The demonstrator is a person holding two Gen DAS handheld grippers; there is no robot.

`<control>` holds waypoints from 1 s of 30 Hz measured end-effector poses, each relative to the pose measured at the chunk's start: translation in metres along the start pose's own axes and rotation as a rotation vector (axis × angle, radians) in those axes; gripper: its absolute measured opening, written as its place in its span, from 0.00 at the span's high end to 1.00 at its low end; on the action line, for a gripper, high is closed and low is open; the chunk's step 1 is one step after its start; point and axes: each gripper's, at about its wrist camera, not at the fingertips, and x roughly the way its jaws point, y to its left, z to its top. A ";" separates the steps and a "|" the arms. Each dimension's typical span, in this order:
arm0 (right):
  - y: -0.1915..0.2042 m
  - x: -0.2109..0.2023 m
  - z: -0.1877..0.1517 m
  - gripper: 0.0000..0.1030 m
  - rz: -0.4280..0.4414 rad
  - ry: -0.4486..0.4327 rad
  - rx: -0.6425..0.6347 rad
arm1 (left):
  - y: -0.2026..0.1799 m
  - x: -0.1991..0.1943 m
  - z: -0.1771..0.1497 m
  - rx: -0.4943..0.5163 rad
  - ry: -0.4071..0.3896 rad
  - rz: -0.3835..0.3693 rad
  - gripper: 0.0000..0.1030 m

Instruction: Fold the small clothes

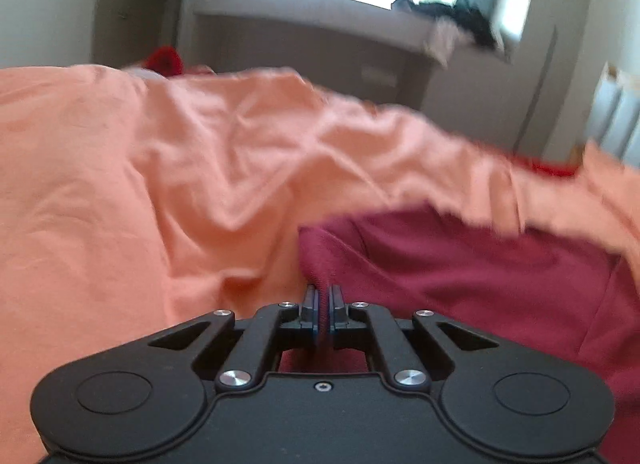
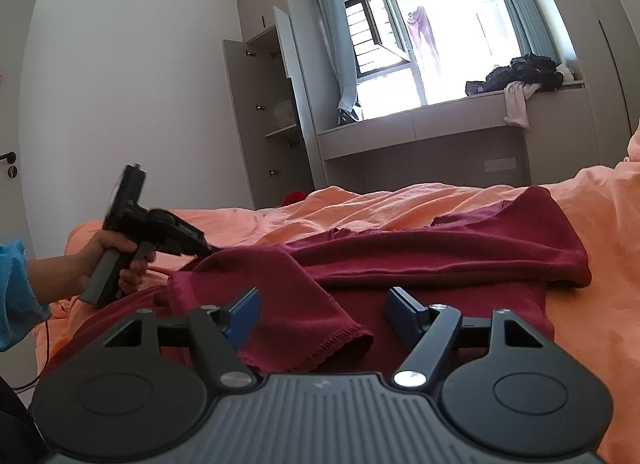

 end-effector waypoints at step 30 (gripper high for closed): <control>0.000 -0.073 -0.029 0.00 -0.240 0.044 -0.201 | -0.025 -0.051 -0.049 0.234 0.135 0.261 0.41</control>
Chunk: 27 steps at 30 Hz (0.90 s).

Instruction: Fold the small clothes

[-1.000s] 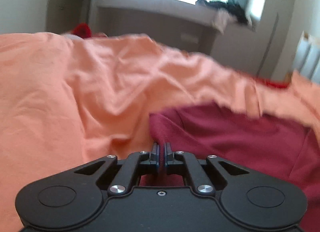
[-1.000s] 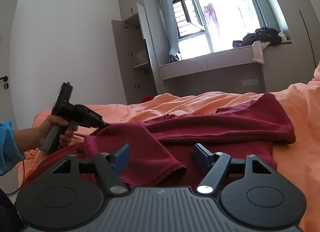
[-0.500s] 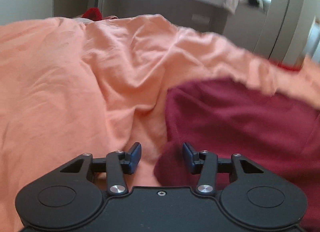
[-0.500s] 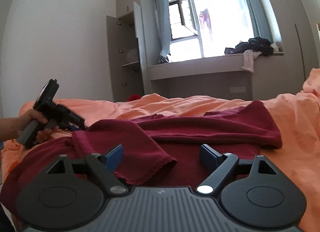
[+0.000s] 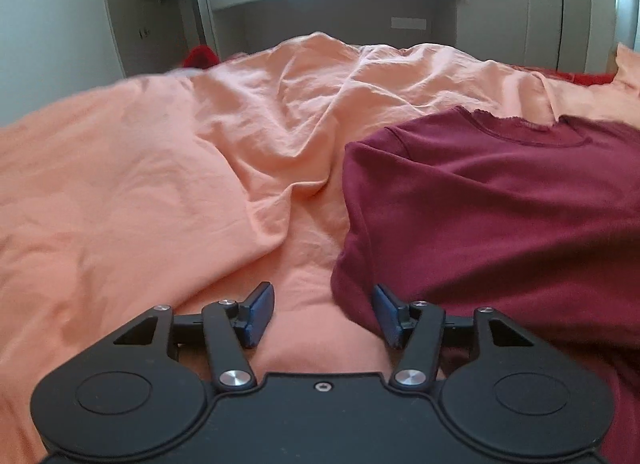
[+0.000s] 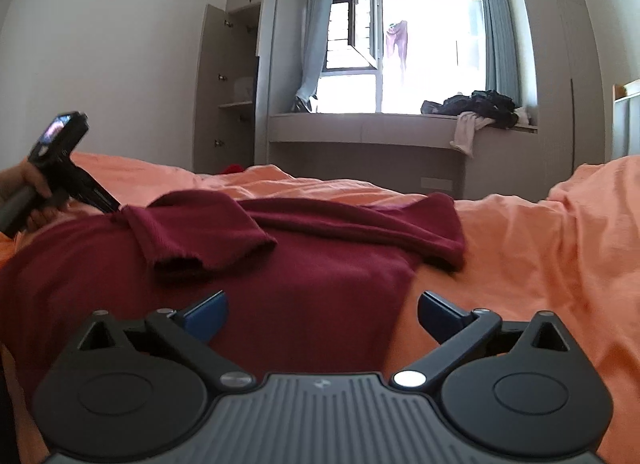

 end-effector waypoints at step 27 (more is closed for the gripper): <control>0.039 -0.081 -0.072 0.00 0.028 0.288 -0.423 | -0.067 -0.200 -0.119 0.143 -0.214 -0.143 0.01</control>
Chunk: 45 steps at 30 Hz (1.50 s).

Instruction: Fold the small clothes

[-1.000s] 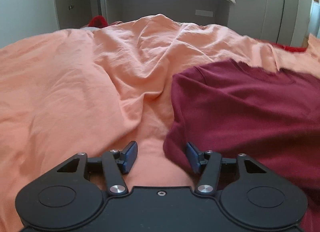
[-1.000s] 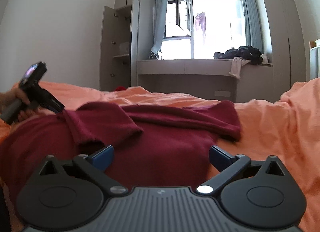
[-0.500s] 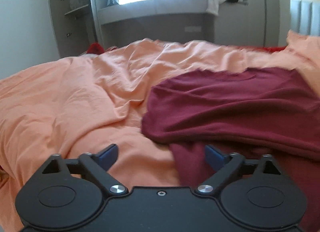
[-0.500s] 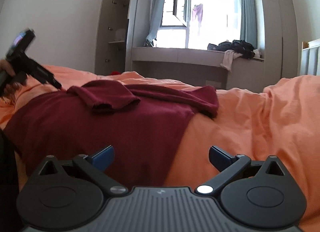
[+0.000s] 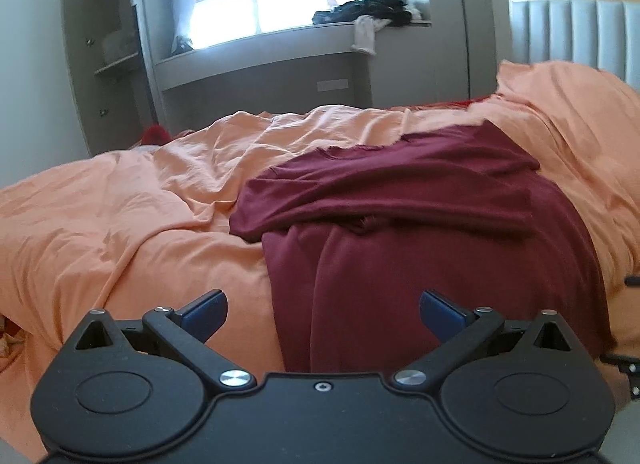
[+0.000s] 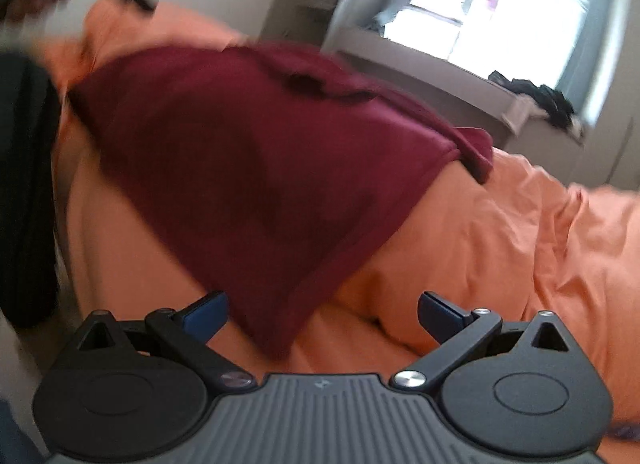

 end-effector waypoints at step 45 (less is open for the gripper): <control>-0.069 -0.093 0.108 0.91 -0.002 -0.472 0.021 | -0.131 -0.049 0.007 0.109 -0.141 -0.265 0.01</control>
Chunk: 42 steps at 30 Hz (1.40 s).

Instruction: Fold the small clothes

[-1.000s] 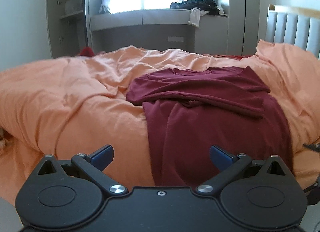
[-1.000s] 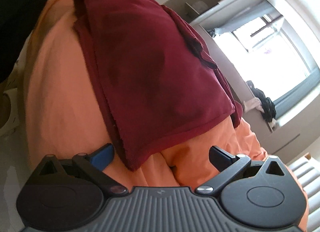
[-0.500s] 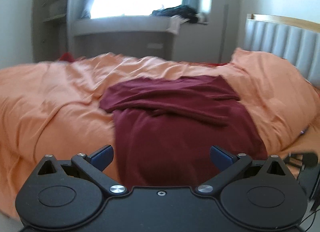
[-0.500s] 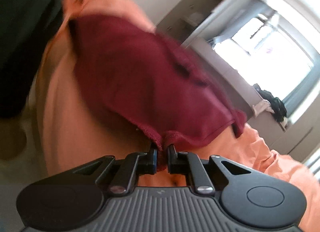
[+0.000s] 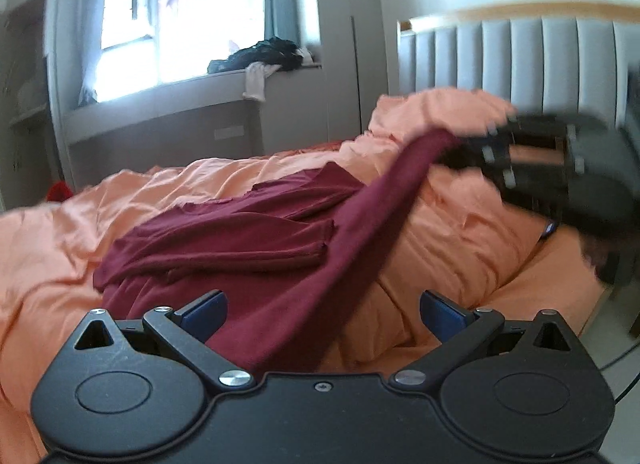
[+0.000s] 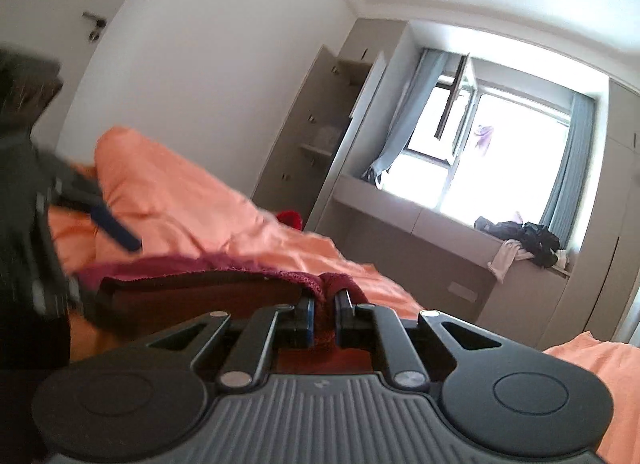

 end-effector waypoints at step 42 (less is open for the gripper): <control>-0.016 -0.003 0.032 0.91 -0.062 -0.084 0.123 | 0.004 0.005 -0.001 -0.029 -0.027 0.411 0.35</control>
